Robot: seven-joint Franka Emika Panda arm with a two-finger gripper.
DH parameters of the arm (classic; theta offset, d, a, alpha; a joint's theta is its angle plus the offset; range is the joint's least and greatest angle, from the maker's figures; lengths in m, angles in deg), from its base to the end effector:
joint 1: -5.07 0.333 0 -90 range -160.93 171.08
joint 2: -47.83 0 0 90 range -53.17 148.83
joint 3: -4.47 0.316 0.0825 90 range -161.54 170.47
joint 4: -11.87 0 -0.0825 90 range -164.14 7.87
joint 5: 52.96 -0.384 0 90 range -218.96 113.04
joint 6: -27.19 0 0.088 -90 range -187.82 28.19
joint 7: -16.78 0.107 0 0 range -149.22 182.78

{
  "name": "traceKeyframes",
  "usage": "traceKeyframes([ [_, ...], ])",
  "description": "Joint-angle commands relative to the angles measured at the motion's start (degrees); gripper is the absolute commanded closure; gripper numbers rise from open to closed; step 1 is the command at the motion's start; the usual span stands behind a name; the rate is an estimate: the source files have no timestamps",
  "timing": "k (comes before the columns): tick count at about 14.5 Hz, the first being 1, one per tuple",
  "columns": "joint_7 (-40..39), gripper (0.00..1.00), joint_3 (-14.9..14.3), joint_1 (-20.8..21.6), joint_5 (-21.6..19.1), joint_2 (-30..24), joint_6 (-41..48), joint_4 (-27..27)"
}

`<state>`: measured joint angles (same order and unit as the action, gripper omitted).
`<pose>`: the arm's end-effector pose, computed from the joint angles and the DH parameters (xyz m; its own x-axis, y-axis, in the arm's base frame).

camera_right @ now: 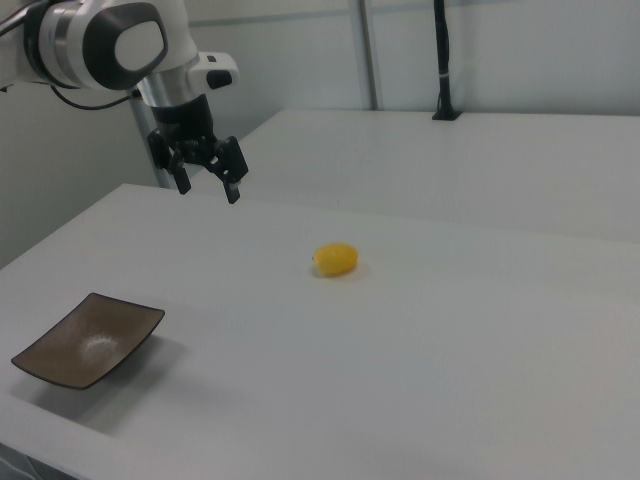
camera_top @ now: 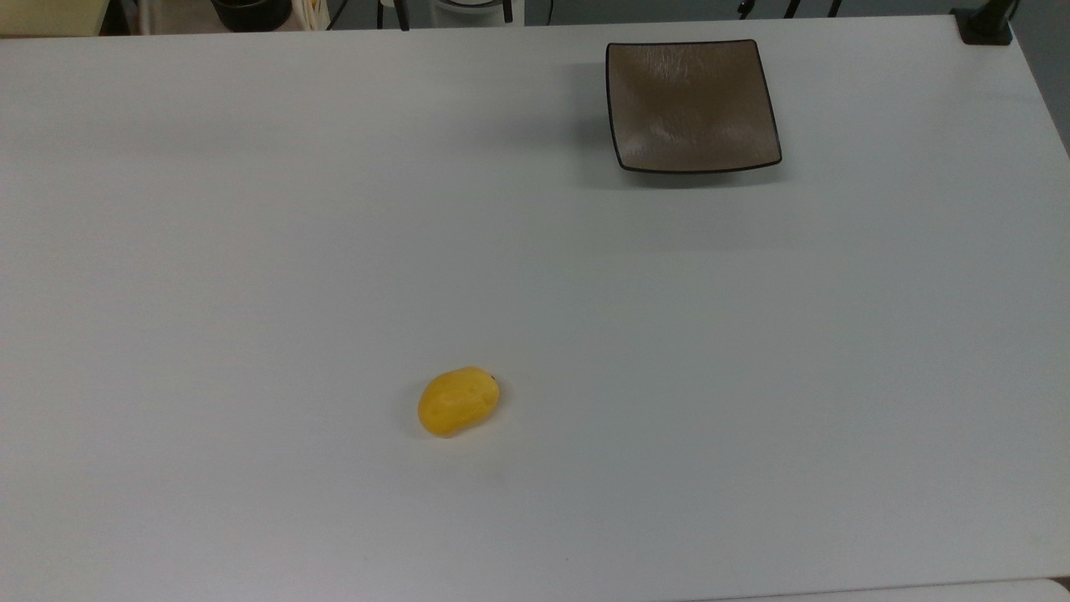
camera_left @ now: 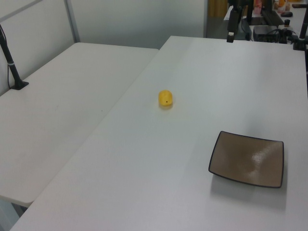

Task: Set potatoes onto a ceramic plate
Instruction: 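Move the open gripper from rest toward the yellow potato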

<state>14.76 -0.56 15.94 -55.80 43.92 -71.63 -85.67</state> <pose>0.5435 0.0586 0.6133 0.9875 0.1284 0.0919 0.1336 -0.9897 -0.0522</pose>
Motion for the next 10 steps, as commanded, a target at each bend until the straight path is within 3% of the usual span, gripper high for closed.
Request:
traceKeyframes([
  [1,0.2,0.0,-1.1,1.3,-0.8,1.6,-1.5,-0.2],
  [6,11.4,0.0,-1.1,1.2,-0.4,6.5,-1.5,5.4],
  [8,14.2,0.0,-1.1,0.9,-0.3,9.9,-3.1,8.7],
  [10,22.1,0.0,-1.2,0.6,0.5,15.2,-8.5,13.0],
])
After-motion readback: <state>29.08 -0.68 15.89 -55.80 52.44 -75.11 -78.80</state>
